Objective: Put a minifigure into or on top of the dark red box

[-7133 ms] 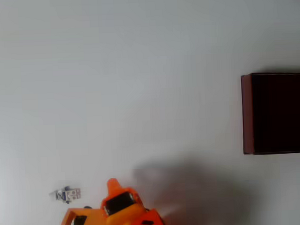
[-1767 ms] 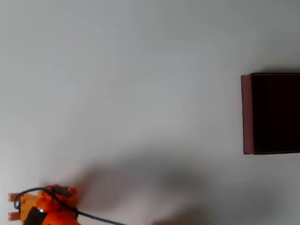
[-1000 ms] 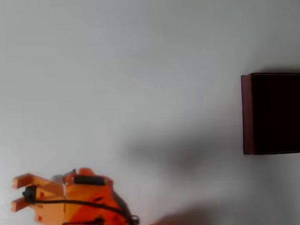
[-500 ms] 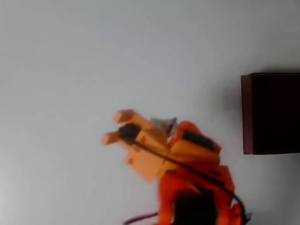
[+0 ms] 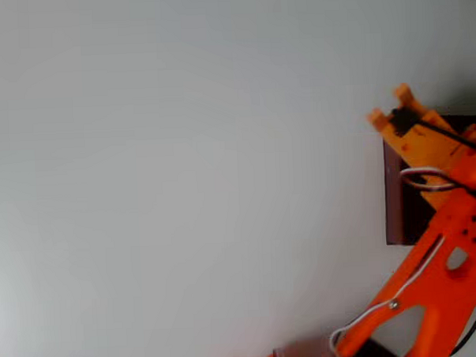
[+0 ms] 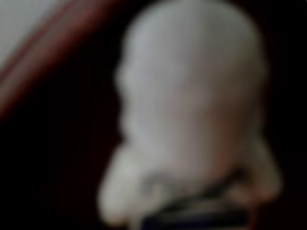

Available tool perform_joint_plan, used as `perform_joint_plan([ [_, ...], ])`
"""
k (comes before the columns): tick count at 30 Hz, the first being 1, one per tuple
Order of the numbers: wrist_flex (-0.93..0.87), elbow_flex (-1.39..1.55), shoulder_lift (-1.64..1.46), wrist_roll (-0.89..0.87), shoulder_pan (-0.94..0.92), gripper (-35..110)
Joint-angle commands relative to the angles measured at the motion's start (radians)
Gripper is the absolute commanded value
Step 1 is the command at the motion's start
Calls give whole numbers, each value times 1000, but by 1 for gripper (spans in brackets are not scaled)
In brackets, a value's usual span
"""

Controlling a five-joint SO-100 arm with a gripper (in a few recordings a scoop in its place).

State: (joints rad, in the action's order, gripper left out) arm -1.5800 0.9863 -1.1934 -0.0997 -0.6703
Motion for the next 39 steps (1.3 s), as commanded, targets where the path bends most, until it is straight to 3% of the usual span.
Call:
perform_joint_plan([
  [1, -64, -268, 147, 9, -57, 0],
  [4, -163, -523, 334, -3, -66, 3],
  [6, -230, -713, 462, -15, -66, 14],
  [9, -233, -695, 466, -18, -63, 27],
  [15, -238, -580, 334, -6, -26, 27],
  [26, -202, 144, -301, 28, 212, 22],
  [33, 141, 934, -1025, -91, 549, 19],
  [39, 262, 1215, -1287, -172, 871, 10],
])
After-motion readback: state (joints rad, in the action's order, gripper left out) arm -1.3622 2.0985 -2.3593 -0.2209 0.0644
